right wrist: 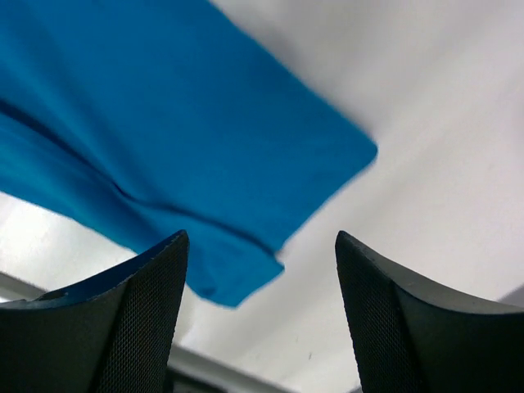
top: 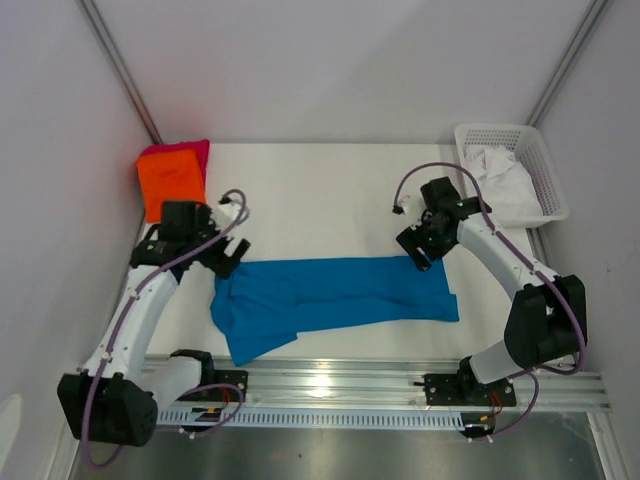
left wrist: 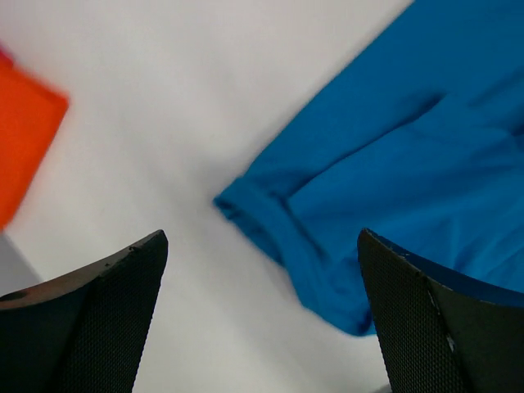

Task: Fold and stack the t-shirts
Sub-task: Fold the tshirt

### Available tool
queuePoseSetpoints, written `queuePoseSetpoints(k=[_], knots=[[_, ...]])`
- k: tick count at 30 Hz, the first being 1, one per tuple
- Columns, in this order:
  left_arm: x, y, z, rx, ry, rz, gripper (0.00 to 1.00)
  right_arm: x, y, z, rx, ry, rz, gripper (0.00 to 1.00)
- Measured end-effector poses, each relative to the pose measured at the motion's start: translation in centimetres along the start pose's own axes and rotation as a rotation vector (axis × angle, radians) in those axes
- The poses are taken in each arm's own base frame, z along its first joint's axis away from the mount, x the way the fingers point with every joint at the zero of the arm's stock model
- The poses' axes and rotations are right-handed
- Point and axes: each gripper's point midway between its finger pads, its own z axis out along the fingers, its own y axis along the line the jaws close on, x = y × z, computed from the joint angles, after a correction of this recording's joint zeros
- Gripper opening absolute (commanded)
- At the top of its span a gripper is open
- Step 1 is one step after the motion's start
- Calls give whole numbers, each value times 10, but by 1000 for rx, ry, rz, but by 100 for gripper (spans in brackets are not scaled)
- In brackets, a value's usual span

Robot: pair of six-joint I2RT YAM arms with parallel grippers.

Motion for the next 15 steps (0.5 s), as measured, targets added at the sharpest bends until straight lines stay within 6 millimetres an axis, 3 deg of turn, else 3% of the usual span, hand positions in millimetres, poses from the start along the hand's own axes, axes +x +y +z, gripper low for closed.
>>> queuePoseSetpoints(k=[3,7,10,15], knots=[[-27,-36,27,111,-33,103,99,-33,16,4,-11,-100,-97,74],[-28,-63,61,198,50,150,99,-65,27,17,-45,-175,-183,73],[-36,-61,76,184,88,171,99,-83,21,36,-29,-208,-216,74],[-80,-29,92,49,19,190,99,-107,5,68,65,-290,-285,74]])
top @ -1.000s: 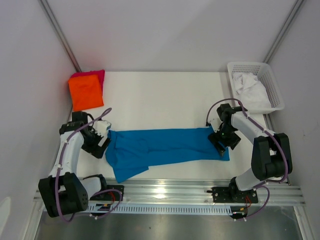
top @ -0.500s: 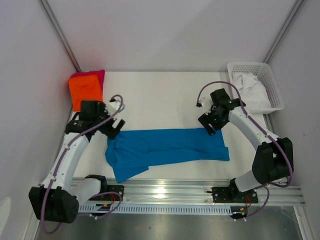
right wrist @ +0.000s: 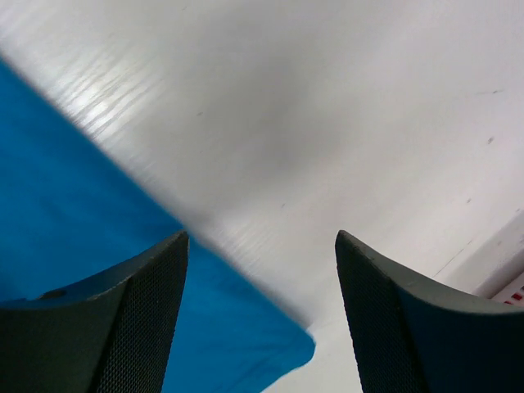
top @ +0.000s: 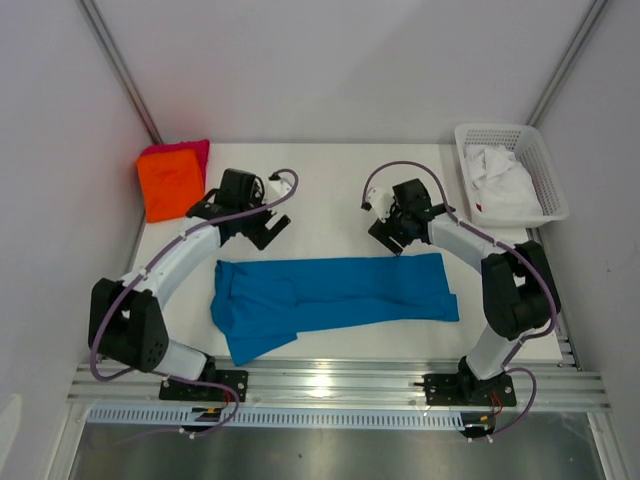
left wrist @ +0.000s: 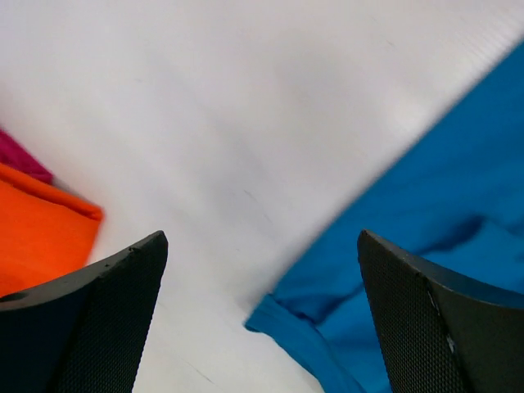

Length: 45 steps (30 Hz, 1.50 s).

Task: Fold and stack the t-shirts
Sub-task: Fold the tshirt

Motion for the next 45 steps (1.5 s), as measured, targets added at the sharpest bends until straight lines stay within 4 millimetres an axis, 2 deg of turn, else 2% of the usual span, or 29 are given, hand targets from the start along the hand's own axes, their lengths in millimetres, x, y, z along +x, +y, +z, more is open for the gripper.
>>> queuePoseSetpoints(k=[3,6,9,11,15,17,21,24,27,29,32,35,40,45], knots=[[-13,24,13,-87,-2,21,99,1,-9,19,47,1,-38,73],[-9,38,31,-136,55,41,99,10,-15,36,75,32,-63,73],[4,39,39,-146,108,47,99,20,-15,40,88,52,-74,73],[10,35,36,-152,106,48,99,27,-15,42,94,57,-78,73],[34,17,19,-147,82,58,99,33,-15,37,108,44,-87,74],[39,10,8,-143,60,59,99,36,-12,34,98,47,-86,74],[25,4,-22,-147,-55,69,99,37,-1,27,41,44,-78,74],[10,1,-46,-146,-147,83,99,32,10,12,-13,30,-60,75],[0,-5,-67,-119,-194,91,99,17,17,-5,-52,0,-47,76],[-6,-9,-74,-83,-197,95,99,2,21,-18,-79,-31,-42,76],[-4,-18,-76,-14,-159,104,99,-13,28,-33,-113,-61,-44,76],[11,-30,-68,53,-86,117,99,-17,38,-42,-138,-64,-51,77],[33,-46,-50,135,31,153,99,-14,55,-44,-164,-26,-85,77],[46,-49,-41,149,107,194,99,-12,61,-41,-157,4,-117,78]])
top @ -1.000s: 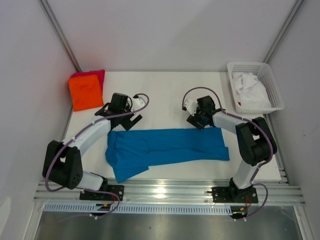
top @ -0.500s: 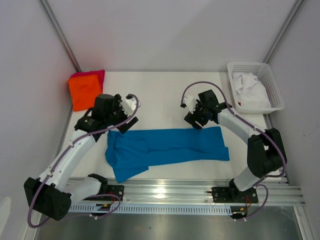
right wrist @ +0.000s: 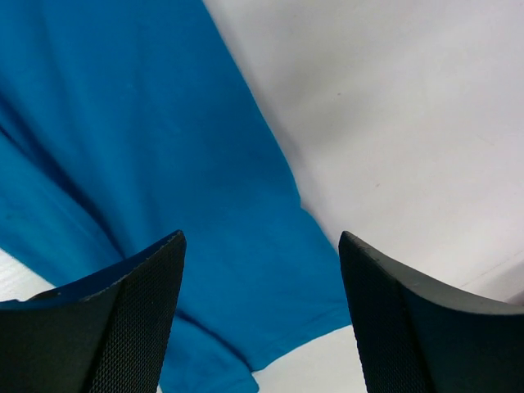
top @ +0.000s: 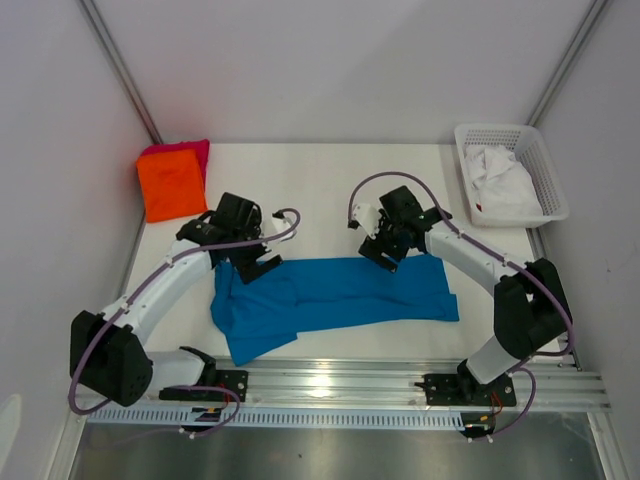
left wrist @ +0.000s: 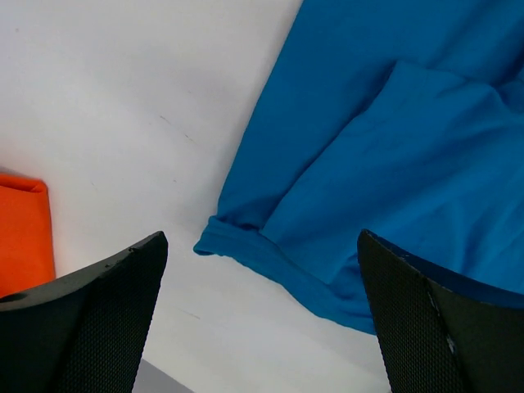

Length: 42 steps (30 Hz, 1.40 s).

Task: Fold and stack the t-shirts
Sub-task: Fold the tshirt

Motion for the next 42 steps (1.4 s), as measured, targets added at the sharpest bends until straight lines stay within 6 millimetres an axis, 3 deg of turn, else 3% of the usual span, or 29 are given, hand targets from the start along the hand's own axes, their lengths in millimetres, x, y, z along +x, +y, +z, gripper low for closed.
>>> queuePoseSetpoints(k=[6,12,20,25,31,38,42], knots=[[17,14,16,-76,106,59,99,23,-4,23,29,84,-24,78],[22,39,43,-173,188,96,99,54,-13,60,37,184,-26,78],[8,70,72,-294,166,102,99,50,-70,70,131,140,64,78],[8,86,89,-360,187,115,99,48,-94,76,196,138,87,78],[0,87,85,-343,147,96,99,46,-112,79,257,133,100,78],[-7,66,56,-256,85,92,99,48,-141,81,351,141,124,78],[-3,49,40,-189,77,98,94,53,-154,79,374,137,168,79]])
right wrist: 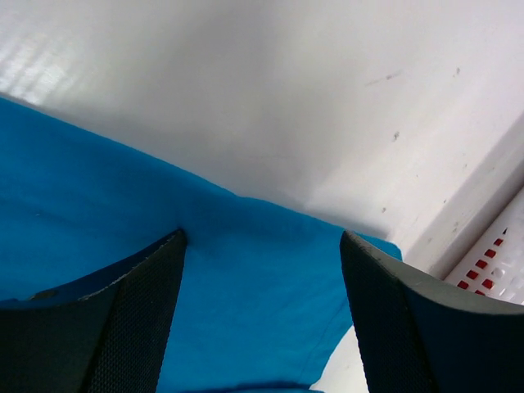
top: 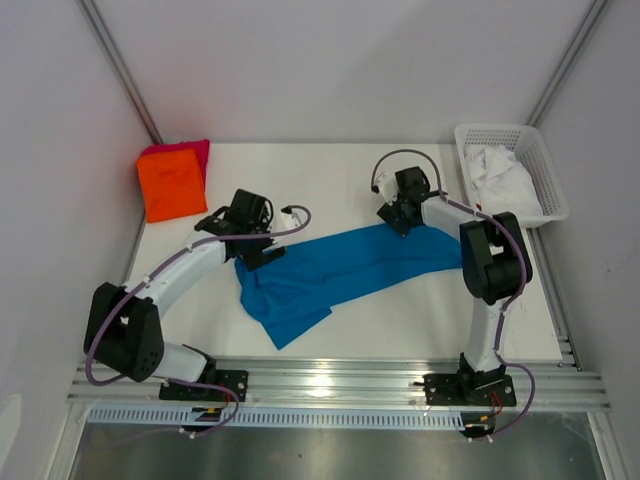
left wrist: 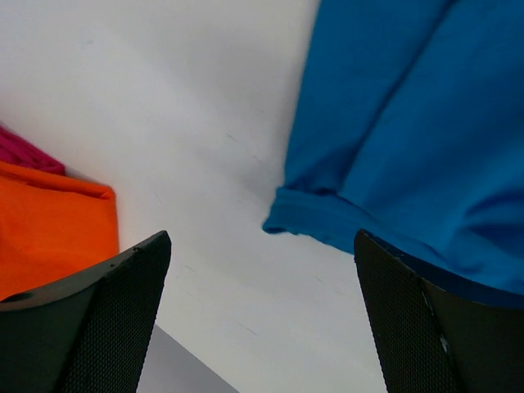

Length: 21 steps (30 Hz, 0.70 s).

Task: Fold and stack the t-shirts
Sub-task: Fold the tshirt

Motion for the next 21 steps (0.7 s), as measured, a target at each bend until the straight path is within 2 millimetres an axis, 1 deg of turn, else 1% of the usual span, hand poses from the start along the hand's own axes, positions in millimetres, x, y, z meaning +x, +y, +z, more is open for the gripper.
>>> queuePoseSetpoints(k=[3,6,11,13,15,18,21], knots=[[5,-17,-10,76,1,11,94,6,-5,-1,-5,14,39,79],[12,-30,-16,132,22,19,97,15,-8,-2,-26,32,90,79],[23,-43,-12,148,61,40,99,25,-14,-8,-66,50,182,79],[24,-53,-9,163,66,60,99,26,-18,-15,-82,48,220,80],[22,-67,-6,175,67,105,99,24,-25,-23,-80,32,251,80],[19,-82,3,159,69,170,99,13,-37,-38,-63,-7,279,80],[17,-81,13,122,87,193,99,3,-43,-51,-56,-45,292,80]])
